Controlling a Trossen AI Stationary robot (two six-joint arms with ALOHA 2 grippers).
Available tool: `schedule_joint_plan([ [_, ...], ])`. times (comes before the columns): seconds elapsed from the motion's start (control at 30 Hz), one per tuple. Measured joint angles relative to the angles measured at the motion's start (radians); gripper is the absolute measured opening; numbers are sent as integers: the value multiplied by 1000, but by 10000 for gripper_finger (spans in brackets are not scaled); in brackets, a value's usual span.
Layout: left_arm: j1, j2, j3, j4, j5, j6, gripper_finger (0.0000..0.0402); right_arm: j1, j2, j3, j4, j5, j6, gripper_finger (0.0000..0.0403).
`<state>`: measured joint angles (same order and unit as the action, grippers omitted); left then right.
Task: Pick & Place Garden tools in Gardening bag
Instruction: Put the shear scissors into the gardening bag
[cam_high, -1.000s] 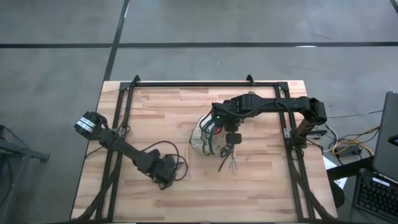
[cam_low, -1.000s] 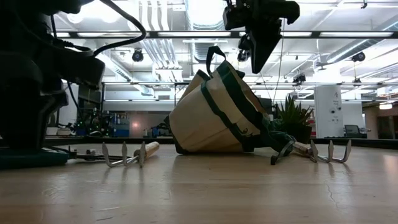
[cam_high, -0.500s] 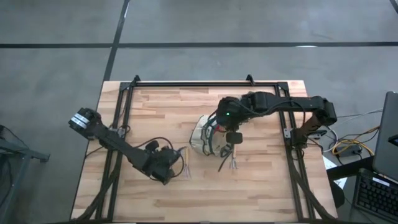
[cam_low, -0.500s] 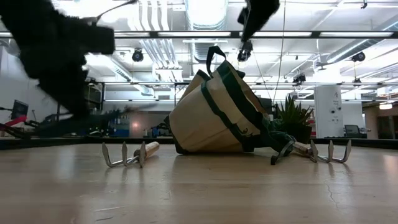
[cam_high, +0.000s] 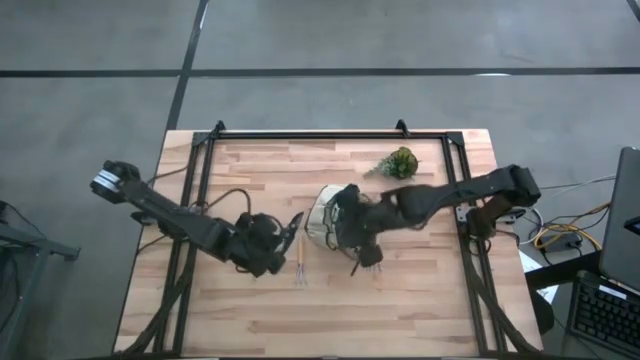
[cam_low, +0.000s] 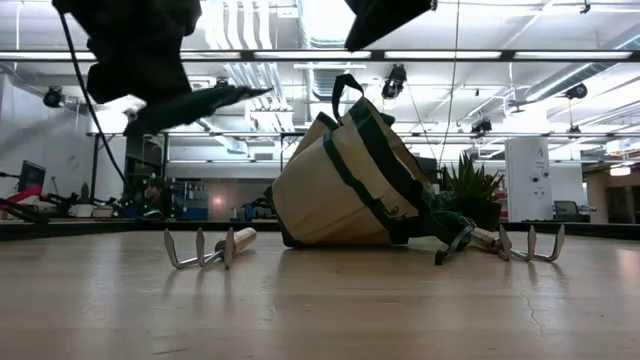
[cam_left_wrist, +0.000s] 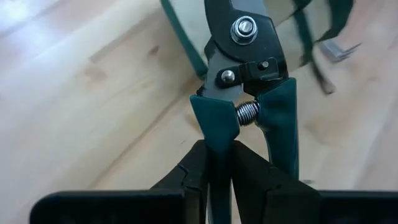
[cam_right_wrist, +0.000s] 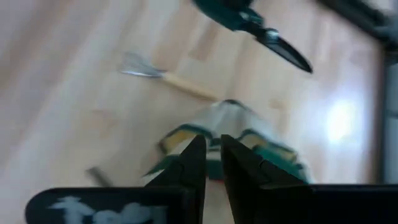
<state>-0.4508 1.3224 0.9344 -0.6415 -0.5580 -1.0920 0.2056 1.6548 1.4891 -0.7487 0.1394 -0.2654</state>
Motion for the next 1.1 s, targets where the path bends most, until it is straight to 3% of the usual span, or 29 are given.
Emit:
schedule_joint_plan([
  [0.2, 38, -54, 0, 34, 30, -19, 51, 131, 62, -63, 281, 313, -172, 24],
  [0.3, 58, -69, 0, 74, 50, -20, 52, 184, 89, -110, 445, 403, -323, 16],
  [0.53, 78, -73, 0, 101, 92, -13, 52, 199, 140, -154, 619, 436, -467, 27],
  [0.8, 98, -69, 0, 144, 105, -5, 53, 200, 241, -134, 782, 434, -677, 103],
  [1.1, 109, -69, -2, 149, 92, -6, 53, 203, 365, -61, 898, 606, -896, 183],
])
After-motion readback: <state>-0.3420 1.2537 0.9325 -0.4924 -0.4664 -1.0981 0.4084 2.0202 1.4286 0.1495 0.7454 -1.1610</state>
